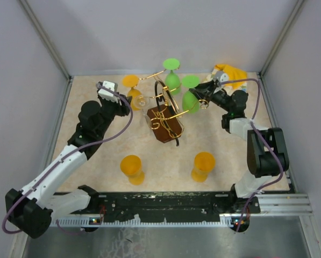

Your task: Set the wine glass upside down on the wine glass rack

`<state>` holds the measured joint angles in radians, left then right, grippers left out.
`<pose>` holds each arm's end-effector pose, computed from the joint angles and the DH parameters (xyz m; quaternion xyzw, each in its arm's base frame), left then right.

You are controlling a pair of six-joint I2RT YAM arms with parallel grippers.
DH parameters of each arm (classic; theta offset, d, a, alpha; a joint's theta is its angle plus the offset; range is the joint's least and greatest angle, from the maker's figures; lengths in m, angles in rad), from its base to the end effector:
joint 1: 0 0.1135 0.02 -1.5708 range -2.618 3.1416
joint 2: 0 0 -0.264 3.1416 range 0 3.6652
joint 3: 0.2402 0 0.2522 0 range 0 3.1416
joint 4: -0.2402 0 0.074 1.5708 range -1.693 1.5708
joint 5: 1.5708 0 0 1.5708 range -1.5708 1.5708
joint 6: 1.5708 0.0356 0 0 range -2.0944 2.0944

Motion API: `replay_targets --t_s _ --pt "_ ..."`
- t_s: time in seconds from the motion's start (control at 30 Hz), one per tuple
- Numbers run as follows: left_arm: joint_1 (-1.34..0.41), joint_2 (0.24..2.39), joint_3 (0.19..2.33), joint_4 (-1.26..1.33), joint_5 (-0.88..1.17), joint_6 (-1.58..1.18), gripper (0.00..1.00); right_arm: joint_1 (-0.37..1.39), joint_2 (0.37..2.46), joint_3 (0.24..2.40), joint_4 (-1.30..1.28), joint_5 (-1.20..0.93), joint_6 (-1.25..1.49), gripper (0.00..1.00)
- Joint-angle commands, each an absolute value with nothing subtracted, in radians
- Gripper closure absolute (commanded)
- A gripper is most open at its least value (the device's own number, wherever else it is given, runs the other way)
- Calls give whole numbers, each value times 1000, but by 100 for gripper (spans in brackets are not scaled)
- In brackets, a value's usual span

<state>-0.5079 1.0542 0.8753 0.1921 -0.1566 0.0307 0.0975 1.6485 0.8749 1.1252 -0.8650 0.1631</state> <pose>0.2216 -0.1170 0.3599 0.1327 0.6898 -0.1143 0.7025 0.3445 0.0609 0.2819 -0.3264 0.5308 0.3347 0.7069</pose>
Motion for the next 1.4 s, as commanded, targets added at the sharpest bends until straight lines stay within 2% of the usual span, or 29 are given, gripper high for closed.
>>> replay_targets --t_s 0.0,0.07,0.23,0.47,0.73,0.87,0.93,1.1,1.37 --pt "-504 1012 870 177 -166 28 36 114 1588 861 1084 -847 88 66" --pt "-503 1004 870 168 -167 25 35 113 1563 844 1038 -813 47 56" --pt "-503 986 879 146 -172 14 32 112 1483 796 894 -730 -61 45" --pt "-502 974 913 74 -164 -5 32 92 1357 742 734 -567 -118 35" --pt "-503 960 922 36 -164 -12 31 91 1208 807 313 -46 -150 31" --pt "-503 960 927 33 -156 -12 31 91 1128 878 52 84 -66 27" --pt "-503 965 938 27 -150 -12 31 91 1094 935 -108 81 9 26" --pt "-503 974 969 2 -143 -5 31 91 1021 1032 -430 -91 140 24" --pt "-502 949 961 -3 -142 -6 31 94 905 1136 -839 -259 146 30"
